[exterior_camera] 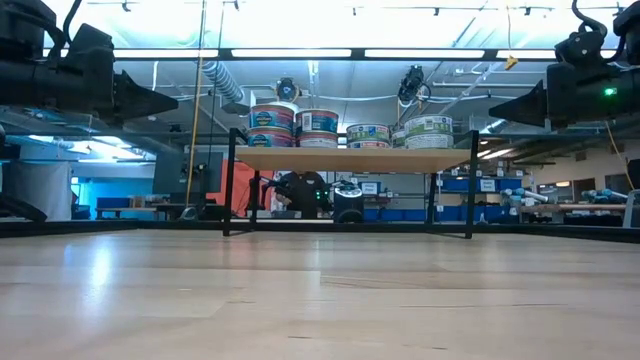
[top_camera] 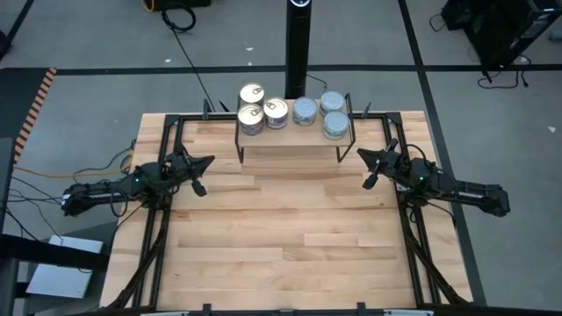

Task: Stack canned seafood by type on shelf
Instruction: Return to Home Position

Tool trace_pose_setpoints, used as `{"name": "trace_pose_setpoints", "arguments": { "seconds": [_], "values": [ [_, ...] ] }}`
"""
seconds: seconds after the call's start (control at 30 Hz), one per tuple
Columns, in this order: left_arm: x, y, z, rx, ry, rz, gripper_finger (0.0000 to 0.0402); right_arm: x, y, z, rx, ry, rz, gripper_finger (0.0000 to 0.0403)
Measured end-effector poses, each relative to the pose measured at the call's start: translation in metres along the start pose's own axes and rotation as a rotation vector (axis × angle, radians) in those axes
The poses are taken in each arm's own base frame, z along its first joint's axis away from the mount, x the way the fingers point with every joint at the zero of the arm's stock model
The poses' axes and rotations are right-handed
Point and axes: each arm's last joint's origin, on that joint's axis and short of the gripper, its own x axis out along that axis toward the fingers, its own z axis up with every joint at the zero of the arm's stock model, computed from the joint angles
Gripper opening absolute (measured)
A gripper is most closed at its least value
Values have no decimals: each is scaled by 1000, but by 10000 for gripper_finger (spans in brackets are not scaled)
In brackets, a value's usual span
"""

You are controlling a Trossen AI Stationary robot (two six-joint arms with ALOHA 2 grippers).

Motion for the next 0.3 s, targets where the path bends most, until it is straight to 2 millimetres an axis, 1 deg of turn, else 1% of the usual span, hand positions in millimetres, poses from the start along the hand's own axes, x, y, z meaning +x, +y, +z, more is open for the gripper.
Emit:
{"name": "trace_pose_setpoints", "arguments": {
  "seconds": [0.3],
  "values": [
    [0,0,0,0,0,0,5,0,0,0,0,0,0,32]
  ]
}}
